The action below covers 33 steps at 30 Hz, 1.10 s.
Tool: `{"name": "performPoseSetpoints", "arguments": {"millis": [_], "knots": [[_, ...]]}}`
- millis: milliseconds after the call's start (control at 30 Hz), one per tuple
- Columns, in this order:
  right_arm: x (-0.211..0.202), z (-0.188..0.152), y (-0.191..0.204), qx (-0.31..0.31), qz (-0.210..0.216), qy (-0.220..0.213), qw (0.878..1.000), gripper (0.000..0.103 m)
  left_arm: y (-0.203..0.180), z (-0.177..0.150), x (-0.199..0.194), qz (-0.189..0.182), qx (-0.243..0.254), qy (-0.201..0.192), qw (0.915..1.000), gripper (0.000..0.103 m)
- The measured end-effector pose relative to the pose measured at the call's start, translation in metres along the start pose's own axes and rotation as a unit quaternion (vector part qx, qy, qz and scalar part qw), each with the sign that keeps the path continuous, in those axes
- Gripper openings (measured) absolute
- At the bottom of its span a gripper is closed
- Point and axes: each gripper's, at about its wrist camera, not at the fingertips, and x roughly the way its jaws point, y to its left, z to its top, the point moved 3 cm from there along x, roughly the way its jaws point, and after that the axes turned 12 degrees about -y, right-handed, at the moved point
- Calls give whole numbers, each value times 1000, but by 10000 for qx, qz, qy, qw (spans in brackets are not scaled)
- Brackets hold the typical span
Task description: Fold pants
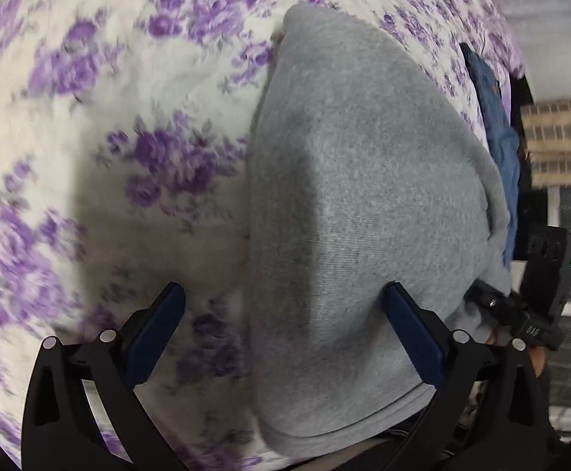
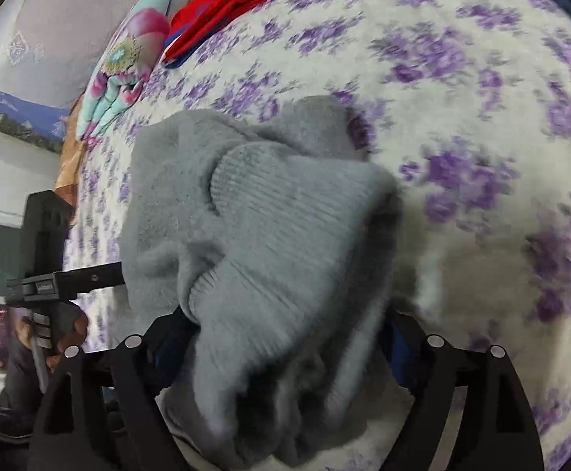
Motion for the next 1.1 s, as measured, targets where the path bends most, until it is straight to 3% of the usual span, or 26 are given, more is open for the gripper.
{"name": "performPoseSetpoints", "arguments": {"millis": [67, 133, 233, 300, 400, 500, 667, 800, 867, 900, 933, 967, 1033, 1067, 1100], "knots": [[8, 3, 7, -196, 18, 114, 9997, 85, -1, 0, 3, -53, -111, -18, 9999, 99], [8, 8, 10, -156, 163, 202, 9995, 74, -5, -2, 3, 15, -41, -165, 9999, 98], [6, 14, 5, -168, 428, 400, 9981, 64, -10, -4, -2, -191, -60, -254, 9995, 86], [5, 14, 1, -157, 558, 506, 9970, 64, -6, -3, -7, -226, -88, -256, 9994, 88], [3, 15, 1, -291, 594, 584, 9961, 61, 12, 1, -16, 78, -271, -273, 9992, 98], [-7, 23, 3, -544, 639, 469, 9954, 51, 24, 2, -22, -78, -579, -305, 9978, 98], [-8, 25, -9, -681, 550, 423, 9953, 52, 6, 1, -2, -160, -440, -71, 9989, 99], [-2, 21, -10, -489, 396, 334, 9975, 65, -13, 1, 14, 180, -261, -69, 9995, 99], [2, 20, -7, -457, 373, 324, 9977, 71, -22, 1, 16, -189, -249, 65, 9995, 98], [6, 19, -3, -359, 377, 335, 9981, 74, -28, 0, 20, -561, -280, 241, 9977, 85], [7, 18, -1, -275, 296, 311, 9987, 75, -39, -5, 24, -907, -267, 445, 9945, 80], [6, 18, 0, -232, 250, 282, 9990, 75, -46, -6, 24, -697, -54, 374, 9969, 80], [2, 20, 2, -62, 328, 259, 9991, 62, -58, -6, 23, -477, 243, 310, 9981, 79], [-4, 22, 4, -1, 444, 241, 9987, 58, -58, -5, 21, -504, 183, 309, 9981, 75], [-12, 26, 9, -38, 614, 196, 9979, 54, -59, -1, 12, -575, 177, 231, 9979, 63]]}}
